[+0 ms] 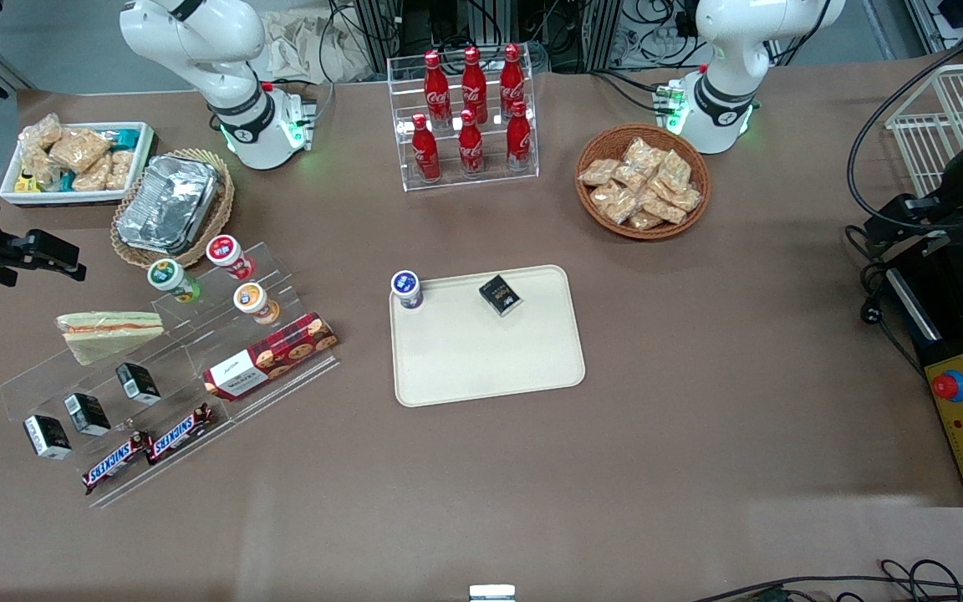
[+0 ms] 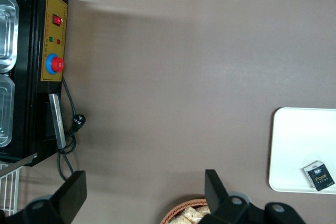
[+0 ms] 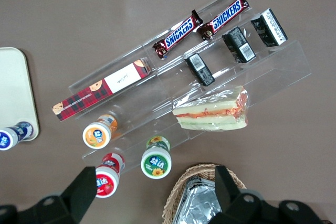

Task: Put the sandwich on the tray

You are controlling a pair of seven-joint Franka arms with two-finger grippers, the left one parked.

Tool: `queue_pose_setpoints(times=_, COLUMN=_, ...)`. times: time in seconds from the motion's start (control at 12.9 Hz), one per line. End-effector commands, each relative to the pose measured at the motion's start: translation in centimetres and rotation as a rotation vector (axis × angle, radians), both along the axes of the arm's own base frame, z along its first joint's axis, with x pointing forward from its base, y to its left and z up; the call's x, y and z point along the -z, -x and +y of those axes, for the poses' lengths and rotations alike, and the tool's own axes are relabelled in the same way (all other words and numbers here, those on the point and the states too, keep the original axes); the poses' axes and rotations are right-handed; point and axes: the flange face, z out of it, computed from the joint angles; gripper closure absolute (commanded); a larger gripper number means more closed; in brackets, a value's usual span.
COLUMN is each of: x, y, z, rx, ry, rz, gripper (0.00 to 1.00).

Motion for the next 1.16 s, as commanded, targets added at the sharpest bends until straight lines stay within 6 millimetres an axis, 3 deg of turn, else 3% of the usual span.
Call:
queue_pose_setpoints(times=0.0, x=-0.4, y=0.4, z=0.2, rx=0.009, ry=-0.019, rz=-0.012, gripper=0.00)
queue_pose_setpoints(times=0.39, x=0.0, y=-0.4, z=-0.3, rx=0.041, ry=-0.019, rz=-0.023, gripper=0.00)
queue_pose_setpoints(times=0.62, x=-0.1, y=-1.0, z=0.2, rx=0.243, ry=0.002, rz=-0.053, gripper=0.00)
queue_pose_setpoints(times=1.09, x=1.3, y=-1.6, z=-1.7, rx=0.395, ry=0.118, rz=-0.033, gripper=0.00)
